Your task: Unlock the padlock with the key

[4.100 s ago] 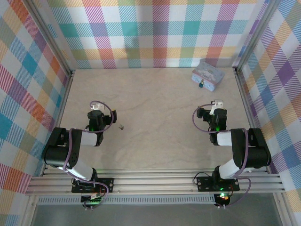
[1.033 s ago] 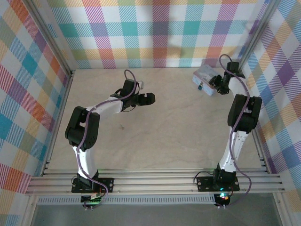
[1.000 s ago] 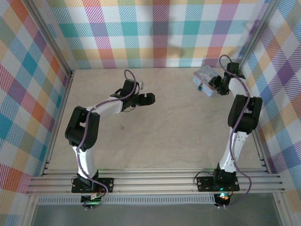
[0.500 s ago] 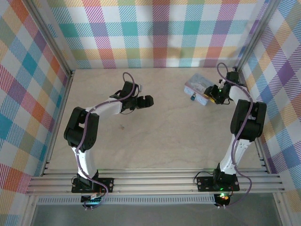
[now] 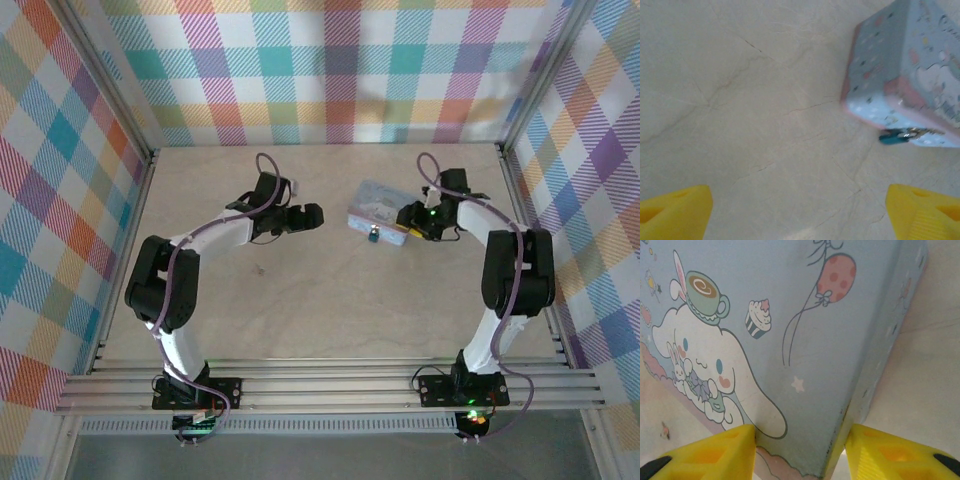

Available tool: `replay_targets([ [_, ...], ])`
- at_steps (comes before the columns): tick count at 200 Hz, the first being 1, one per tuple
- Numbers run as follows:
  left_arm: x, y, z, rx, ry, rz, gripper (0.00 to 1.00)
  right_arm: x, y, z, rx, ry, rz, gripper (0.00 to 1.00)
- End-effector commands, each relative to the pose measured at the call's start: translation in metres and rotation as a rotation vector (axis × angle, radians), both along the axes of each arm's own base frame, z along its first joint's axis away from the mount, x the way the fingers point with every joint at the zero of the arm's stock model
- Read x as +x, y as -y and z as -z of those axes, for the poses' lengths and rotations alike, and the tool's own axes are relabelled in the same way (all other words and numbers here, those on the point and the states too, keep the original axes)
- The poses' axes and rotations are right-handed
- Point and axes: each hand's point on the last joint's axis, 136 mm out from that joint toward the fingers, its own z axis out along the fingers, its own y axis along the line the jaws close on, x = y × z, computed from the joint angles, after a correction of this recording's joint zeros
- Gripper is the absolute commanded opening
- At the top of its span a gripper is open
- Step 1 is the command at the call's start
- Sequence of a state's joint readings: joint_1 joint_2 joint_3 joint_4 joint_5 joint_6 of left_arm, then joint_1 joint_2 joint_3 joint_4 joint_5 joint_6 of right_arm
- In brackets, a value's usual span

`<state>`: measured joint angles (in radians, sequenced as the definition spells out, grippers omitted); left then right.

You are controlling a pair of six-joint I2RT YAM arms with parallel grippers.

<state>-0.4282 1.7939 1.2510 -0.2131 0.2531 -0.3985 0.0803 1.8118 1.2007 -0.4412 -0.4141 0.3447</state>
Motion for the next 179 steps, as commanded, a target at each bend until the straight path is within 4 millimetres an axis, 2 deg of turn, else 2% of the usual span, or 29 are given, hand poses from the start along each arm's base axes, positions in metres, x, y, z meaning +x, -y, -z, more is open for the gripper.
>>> replay_targets([
  [1,-0.007,-0.011,-0.010,0.017,0.005,0.006,0.90,-0.053,-0.024,0.034,-0.037,-0.155,-0.118,0.51],
  [21,-0.005,-0.014,-0.013,0.015,0.009,0.015,0.90,-0.062,-0.041,0.027,-0.024,-0.144,-0.189,0.53],
  [34,-0.012,-0.017,-0.007,0.027,-0.027,0.027,0.90,-0.066,-0.047,0.021,-0.024,-0.131,-0.216,0.54],
  [67,-0.012,-0.012,-0.007,0.009,-0.057,0.083,0.89,-0.064,-0.043,0.000,-0.044,-0.071,-0.201,0.60],
  [93,-0.007,0.004,-0.006,-0.026,-0.102,0.151,0.86,-0.057,-0.040,-0.019,-0.052,-0.001,-0.160,0.63],
  [112,0.000,0.019,-0.005,-0.085,-0.130,0.183,0.80,-0.053,-0.036,-0.027,-0.059,0.036,-0.116,0.63],
  [142,0.007,0.046,0.004,-0.144,-0.173,0.226,0.74,-0.046,-0.034,-0.027,-0.049,0.049,-0.040,0.63],
  [179,0.010,0.070,0.017,-0.165,-0.229,0.267,0.68,-0.029,-0.031,-0.007,-0.061,-0.012,0.040,0.64],
])
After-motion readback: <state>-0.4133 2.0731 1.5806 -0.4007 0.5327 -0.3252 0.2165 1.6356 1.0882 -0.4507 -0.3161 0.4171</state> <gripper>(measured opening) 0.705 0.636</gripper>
